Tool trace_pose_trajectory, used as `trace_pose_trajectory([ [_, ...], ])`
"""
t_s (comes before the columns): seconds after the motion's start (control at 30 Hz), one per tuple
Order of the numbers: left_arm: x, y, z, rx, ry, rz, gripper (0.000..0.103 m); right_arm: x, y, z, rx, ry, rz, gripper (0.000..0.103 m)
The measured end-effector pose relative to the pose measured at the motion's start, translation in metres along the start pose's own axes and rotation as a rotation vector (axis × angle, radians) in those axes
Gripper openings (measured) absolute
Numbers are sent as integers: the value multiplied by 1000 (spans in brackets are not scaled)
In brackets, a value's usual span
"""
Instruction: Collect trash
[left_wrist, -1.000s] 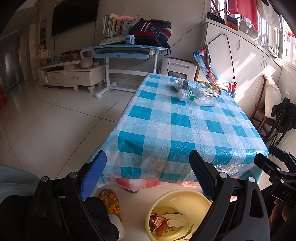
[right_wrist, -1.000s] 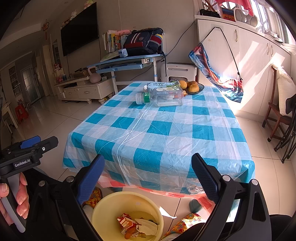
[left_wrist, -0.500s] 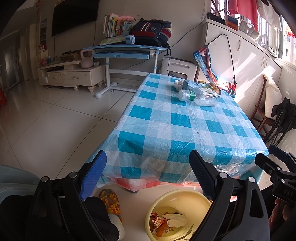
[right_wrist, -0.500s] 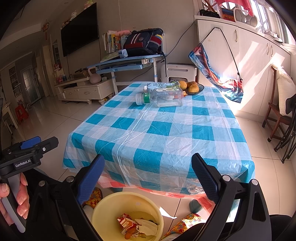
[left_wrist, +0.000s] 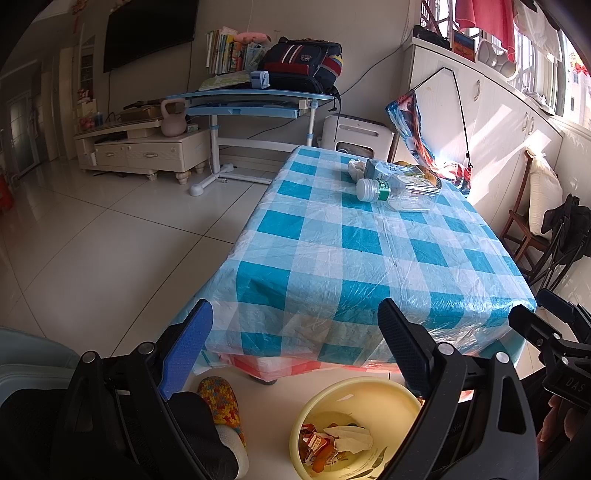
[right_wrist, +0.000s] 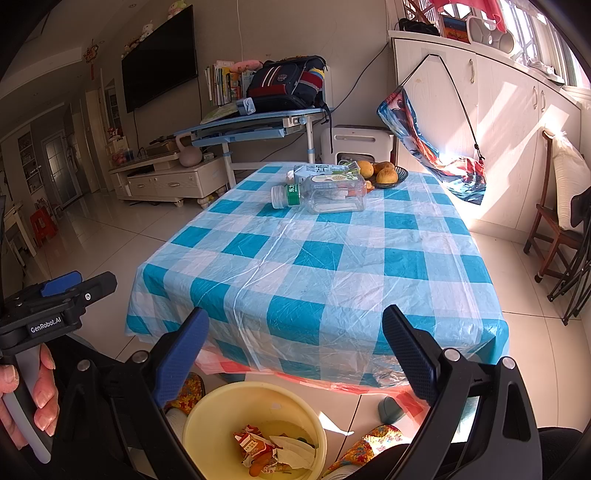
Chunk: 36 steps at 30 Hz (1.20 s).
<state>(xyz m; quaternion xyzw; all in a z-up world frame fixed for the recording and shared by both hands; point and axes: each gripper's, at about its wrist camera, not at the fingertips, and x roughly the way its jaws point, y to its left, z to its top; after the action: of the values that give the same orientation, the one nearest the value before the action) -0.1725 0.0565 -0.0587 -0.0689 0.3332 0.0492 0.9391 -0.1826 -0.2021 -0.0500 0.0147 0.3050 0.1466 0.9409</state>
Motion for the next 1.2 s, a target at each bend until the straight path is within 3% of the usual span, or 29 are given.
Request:
trace_pose_trajectory([
  [0.8, 0, 0, 0, -3, -2, -1, 87, 0, 0, -1, 1, -1, 0, 91],
  [1.07, 0, 6, 19, -45, -10, -73, 87, -4, -9, 10, 50, -12, 20, 91],
  [1.2, 2, -7, 40, 8, -35, -112, 87, -1, -19, 20, 90, 4, 32, 91],
])
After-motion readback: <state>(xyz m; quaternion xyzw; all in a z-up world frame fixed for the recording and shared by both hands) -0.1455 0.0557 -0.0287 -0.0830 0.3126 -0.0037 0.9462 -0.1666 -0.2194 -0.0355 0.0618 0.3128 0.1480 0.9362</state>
